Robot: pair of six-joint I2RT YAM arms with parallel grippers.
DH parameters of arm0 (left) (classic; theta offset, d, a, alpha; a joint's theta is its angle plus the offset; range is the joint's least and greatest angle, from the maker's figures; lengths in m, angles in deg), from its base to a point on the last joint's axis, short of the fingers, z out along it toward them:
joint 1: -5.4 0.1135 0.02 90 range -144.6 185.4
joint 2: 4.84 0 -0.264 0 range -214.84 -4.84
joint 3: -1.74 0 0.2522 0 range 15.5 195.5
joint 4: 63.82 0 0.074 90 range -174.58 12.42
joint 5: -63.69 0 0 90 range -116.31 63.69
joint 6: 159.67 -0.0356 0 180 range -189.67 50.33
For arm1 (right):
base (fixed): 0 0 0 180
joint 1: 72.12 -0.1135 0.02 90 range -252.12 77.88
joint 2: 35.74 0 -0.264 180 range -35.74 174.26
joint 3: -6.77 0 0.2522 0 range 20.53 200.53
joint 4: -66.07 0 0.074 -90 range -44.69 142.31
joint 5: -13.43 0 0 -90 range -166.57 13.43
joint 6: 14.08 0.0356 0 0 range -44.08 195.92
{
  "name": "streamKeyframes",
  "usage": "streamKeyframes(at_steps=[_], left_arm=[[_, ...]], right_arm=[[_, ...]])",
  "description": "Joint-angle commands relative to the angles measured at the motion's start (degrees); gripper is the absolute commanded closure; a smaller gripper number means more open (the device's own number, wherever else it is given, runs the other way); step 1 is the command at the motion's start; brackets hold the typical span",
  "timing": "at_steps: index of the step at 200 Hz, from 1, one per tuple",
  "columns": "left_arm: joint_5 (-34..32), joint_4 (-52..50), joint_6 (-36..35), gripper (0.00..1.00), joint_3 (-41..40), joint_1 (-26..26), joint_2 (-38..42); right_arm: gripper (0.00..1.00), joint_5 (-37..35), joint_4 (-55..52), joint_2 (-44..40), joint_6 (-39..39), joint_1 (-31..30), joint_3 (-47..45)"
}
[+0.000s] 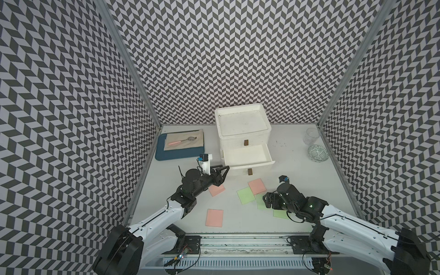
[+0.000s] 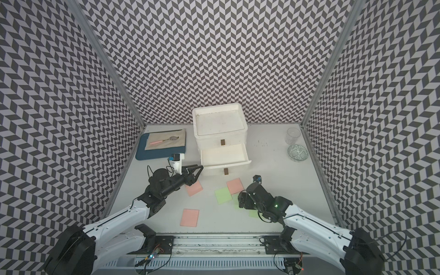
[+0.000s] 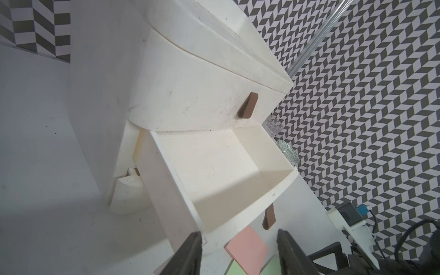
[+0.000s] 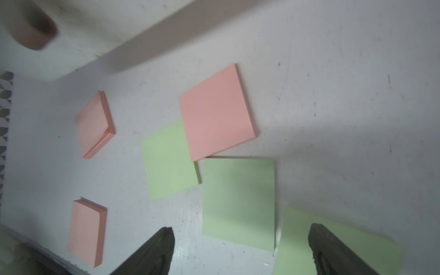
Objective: Please put the sticky notes in the drawer by color
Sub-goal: Pick up the sticky notes from the center of the board.
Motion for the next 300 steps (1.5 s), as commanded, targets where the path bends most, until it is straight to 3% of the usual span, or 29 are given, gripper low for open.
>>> streamKeyframes(at_steps=[1, 22, 39, 64, 91, 138, 174, 238, 300], left_arm=[[-2.0, 0.5, -1.2, 0.46, 0.5, -1.7, -1.4], [-1.9, 0.7, -0.4, 0.46, 0.8, -2.1, -2.6], [-4.4, -1.4, 0.0, 0.46, 1.1, -2.0, -3.0], [-9.5, -6.3, 0.2, 0.46, 2.4, -0.7, -3.3], [-9.4, -7.2, 2.5, 0.46, 0.9, 4.3, -1.9], [-9.9, -11.8, 4.0, 0.47, -1.5, 15.6, 2.7], [-11.2, -15.1, 4.4, 0.49, -2.2, 21.0, 6.1], [-7.7, -13.1, 4.9, 0.49, -4.0, 22.7, 8.8], [-5.3, -10.8, 5.8, 0.49, -5.4, 22.6, 10.4]], right_arm=[[0.04, -2.9, -2.7, 0.3, 3.1, -3.7, 0.7], [0.03, -2.9, 3.9, 3.6, 4.1, -12.5, 2.3], [0.02, -5.1, 9.2, 11.6, 5.4, -20.9, 6.2], [0.0, -12.5, 7.2, 27.8, 7.0, -31.3, 19.5], [0.01, -14.9, 6.0, 42.6, 8.4, -37.0, 34.0], [0.01, -12.4, 14.6, 52.5, 11.9, -37.9, 38.6], [0.01, -13.1, 10.7, 57.9, 12.3, -37.6, 44.4], [0.01, -17.6, 0.0, 64.6, 14.4, -37.2, 51.8], [0.0, -15.9, -6.1, 70.6, 14.4, -36.6, 55.4]])
